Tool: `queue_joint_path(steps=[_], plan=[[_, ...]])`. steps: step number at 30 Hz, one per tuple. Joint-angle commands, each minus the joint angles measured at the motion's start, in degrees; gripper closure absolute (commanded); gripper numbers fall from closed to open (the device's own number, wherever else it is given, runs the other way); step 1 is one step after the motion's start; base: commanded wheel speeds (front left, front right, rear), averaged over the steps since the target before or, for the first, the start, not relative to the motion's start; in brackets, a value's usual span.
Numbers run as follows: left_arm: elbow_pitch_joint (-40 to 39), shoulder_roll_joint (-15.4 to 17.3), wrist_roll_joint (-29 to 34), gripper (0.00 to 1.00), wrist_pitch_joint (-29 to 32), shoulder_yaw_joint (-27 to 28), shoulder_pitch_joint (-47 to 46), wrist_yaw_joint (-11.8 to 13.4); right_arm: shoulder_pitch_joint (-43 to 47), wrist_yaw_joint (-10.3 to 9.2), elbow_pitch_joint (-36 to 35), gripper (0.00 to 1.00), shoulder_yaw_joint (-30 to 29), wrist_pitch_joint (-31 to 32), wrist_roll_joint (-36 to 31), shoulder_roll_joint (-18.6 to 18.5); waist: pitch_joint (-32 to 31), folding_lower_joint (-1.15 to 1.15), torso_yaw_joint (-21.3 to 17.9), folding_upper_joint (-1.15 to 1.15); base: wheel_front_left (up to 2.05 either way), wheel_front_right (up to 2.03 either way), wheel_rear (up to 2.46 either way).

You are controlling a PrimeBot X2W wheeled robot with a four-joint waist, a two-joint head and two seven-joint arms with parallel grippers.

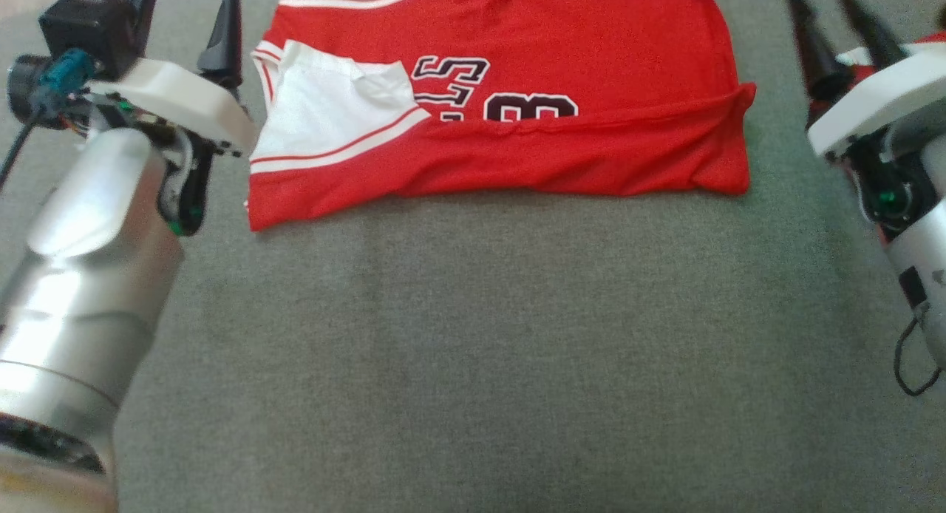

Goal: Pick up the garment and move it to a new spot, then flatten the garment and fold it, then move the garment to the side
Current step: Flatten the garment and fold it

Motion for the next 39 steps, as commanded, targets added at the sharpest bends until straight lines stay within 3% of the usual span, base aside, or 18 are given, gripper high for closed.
queue_joint_path(steps=[1, 2, 3, 7, 10, 14, 17, 20, 27, 39], plan=[[-1.31, 1.32, -0.37, 0.0, -1.49, 2.76, -1.25, 0.7, 0.03, -0.05, -1.61, 0.0, -0.83, -3.69, -0.82, 0.28, -1.29, 0.0, 0.67, 0.0, 0.0, 0.0, 0.0], [-2.65, 0.4, -0.5, 0.0, -2.77, 4.32, 0.8, 1.45, 1.05, -0.05, -1.67, 0.0, -2.04, -9.08, -2.33, 1.14, -2.53, 0.0, 0.9, 0.0, 0.0, 0.0, 0.0], [-3.79, 0.06, -0.44, 0.0, -3.01, 5.3, 2.08, 1.82, 1.7, -0.05, -1.82, 0.0, -2.71, -10.65, -3.07, 1.82, -3.16, 0.0, 0.99, 0.0, 0.0, 0.0, 0.0], [-16.48, -1.36, 4.06, 0.0, -3.14, 14.01, 9.34, 5.55, 4.89, -0.05, -4.01, 0.0, -7.91, -12.81, -8.43, 4.58, -4.9, 0.0, 1.41, 0.0, 0.0, 0.0, 0.0], [-25.61, -3.74, 9.65, 0.0, -3.15, 19.3, 17.92, 7.58, 9.57, -0.05, -9.52, 0.0, -16.2, -12.88, -18.53, 7.31, -6.02, 0.0, 1.52, 0.0, 0.0, 0.0, 0.0], [-31.75, -7.54, 16.1, 0.0, -3.16, 23.27, 28.43, 8.86, 20.73, -0.05, -18.97, 0.0, -28.52, -12.9, -31.87, 16.24, -7.76, 0.0, 2.01, 0.0, 0.0, 0.0, 0.0], [-33.36, -10.36, 19.66, 0.0, -3.16, 25.39, 35.21, 9.21, 28.6, -0.05, -25.51, 0.0, -32.84, -12.9, -38.75, 20.88, -8.55, 0.0, 2.12, 0.0, 0.0, 0.0, 0.0], [-33.73, -12.49, 21.84, 0.0, -3.16, 27.04, 39.85, 7.97, 34.19, -0.05, -29.01, 0.0, -34.06, -12.91, -41.02, 22.06, -8.94, 0.0, 2.16, 0.0, 0.0, 0.0, 0.0], [-31.39, -14.7, 24.74, 0.0, -3.17, 30.05, 42.32, 4.51, 38.34, -0.05, -31.59, 0.0, -31.97, -12.91, -38.17, 22.18, -7.75, 0.0, 1.57, 0.0, 0.0, 0.0, 0.0], [-9.27, -12.93, 26.01, 0.0, -0.99, 31.4, 30.8, 3.41, 34.96, -0.05, -32.4, 0.0, -29.29, -12.91, -35.8, 22.19, -2.42, 0.0, -1.65, 0.0, 0.0, 0.0, 0.0]])
